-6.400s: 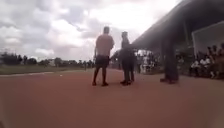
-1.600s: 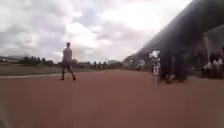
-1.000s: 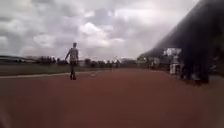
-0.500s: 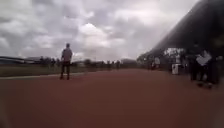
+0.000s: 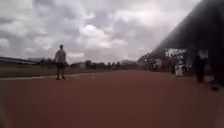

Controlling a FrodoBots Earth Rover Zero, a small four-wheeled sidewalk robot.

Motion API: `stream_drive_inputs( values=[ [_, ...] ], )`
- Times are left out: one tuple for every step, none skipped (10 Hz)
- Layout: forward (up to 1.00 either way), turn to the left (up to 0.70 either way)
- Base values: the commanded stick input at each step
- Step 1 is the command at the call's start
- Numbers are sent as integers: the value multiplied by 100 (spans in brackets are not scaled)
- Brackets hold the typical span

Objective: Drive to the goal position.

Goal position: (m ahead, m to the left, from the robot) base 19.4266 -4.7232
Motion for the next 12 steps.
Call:
stream_drive_inputs(
  values=[
    [70,-35],
    [70,-35],
    [70,-35],
    [70,-35],
    [70,-35],
    [70,-35],
    [70,-35],
    [70,-35],
    [70,-35],
    [70,-35],
    [70,-35],
    [70,-35]
  ],
)
